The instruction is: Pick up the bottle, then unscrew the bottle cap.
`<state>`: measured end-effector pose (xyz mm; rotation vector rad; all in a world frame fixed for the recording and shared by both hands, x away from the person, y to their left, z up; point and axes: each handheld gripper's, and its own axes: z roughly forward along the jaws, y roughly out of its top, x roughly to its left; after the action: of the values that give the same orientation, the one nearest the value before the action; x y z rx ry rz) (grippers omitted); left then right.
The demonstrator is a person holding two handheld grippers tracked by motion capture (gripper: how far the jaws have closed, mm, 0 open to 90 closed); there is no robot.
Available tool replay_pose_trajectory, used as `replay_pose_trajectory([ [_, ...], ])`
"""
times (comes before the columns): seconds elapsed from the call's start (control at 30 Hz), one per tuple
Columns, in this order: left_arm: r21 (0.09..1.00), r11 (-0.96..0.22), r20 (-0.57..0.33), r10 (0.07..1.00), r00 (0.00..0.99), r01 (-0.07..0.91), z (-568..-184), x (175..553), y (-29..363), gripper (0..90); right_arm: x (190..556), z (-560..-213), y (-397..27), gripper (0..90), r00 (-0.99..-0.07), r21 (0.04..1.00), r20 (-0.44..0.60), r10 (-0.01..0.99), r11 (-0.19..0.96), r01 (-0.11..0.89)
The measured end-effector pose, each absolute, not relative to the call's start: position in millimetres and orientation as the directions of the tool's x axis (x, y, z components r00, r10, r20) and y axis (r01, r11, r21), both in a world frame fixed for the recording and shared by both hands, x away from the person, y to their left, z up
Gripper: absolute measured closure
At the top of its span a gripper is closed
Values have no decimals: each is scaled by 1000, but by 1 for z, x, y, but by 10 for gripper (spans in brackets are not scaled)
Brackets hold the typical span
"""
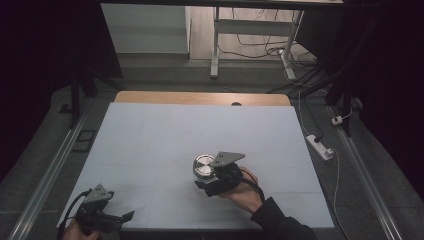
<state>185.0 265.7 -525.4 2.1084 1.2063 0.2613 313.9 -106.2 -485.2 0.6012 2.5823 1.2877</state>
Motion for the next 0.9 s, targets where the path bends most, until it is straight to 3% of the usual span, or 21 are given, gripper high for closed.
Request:
replay_pose_trajectory([
  [0.6, 643, -324, -183, 815, 550, 694, -525, 187, 267, 0, 307, -486, -100, 147, -911, 795, 2, 412, 551, 252],
  [0.9, 684, -334, -181, 783, 595, 648, -519, 191, 262, 0, 306, -485, -100, 147, -914, 796, 2, 405, 553, 247],
])
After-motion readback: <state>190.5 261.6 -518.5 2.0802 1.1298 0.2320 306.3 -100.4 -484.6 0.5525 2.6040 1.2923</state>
